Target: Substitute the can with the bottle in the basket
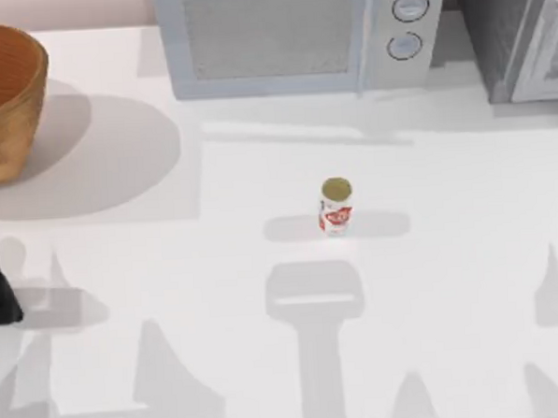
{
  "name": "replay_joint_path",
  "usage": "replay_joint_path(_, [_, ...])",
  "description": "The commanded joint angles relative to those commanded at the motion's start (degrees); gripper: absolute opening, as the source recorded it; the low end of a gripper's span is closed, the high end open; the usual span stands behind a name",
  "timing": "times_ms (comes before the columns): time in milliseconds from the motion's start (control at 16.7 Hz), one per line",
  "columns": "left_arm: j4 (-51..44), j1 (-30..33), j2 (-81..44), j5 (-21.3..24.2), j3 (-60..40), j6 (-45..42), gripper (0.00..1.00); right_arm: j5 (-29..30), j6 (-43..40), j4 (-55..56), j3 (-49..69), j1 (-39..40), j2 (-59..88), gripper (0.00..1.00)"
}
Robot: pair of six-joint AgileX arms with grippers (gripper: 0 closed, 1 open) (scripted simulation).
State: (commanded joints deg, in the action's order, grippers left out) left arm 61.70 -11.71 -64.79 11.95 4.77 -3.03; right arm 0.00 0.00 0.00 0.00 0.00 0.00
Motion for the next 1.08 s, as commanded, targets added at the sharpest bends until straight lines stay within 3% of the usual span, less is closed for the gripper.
replay_joint_path(240, [18.11,-2.86,-19.22,3.75,1.18,-0.91,1.00,0.00,0.00,0.00,0.00,0.00,0.00,1.00])
replay_joint_path(480, [29.96,-4.91,-32.07,6.25,2.15,-1.50,1.00,0.00,0.00,0.00,0.00,0.00,0.00,1.00])
replay_joint_path(1080, [32.93,-4.85,-37.22,6.68,-1.57,-1.54,1.00,0.00,0.00,0.00,0.00,0.00,0.00,1.00])
